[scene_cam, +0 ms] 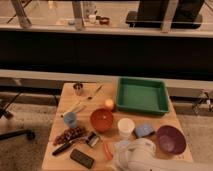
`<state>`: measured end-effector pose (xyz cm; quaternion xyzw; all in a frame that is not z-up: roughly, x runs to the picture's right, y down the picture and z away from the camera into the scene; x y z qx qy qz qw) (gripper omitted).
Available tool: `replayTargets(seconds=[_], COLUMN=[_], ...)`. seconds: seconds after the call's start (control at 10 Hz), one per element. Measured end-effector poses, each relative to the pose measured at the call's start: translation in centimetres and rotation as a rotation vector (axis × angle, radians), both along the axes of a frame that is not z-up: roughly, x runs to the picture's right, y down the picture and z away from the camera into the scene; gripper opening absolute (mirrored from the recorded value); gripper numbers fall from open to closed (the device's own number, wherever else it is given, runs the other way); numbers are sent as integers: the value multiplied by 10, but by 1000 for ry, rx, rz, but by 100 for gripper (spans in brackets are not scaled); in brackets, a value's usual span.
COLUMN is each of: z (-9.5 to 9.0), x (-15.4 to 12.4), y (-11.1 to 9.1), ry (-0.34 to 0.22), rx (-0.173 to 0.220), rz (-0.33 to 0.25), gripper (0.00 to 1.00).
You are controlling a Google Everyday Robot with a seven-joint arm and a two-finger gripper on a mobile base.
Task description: Place pepper in red bowl
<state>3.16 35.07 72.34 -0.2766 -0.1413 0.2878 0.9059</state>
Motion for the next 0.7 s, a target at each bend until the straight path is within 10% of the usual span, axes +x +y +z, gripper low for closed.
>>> replayTargets(seconds=[0.4,0.7], z=[-8,-13], x=[-1,-2], y=[-3,-5], ry=[-6,-10], rx=[8,13], rz=[-5,-8], gripper=[1,0])
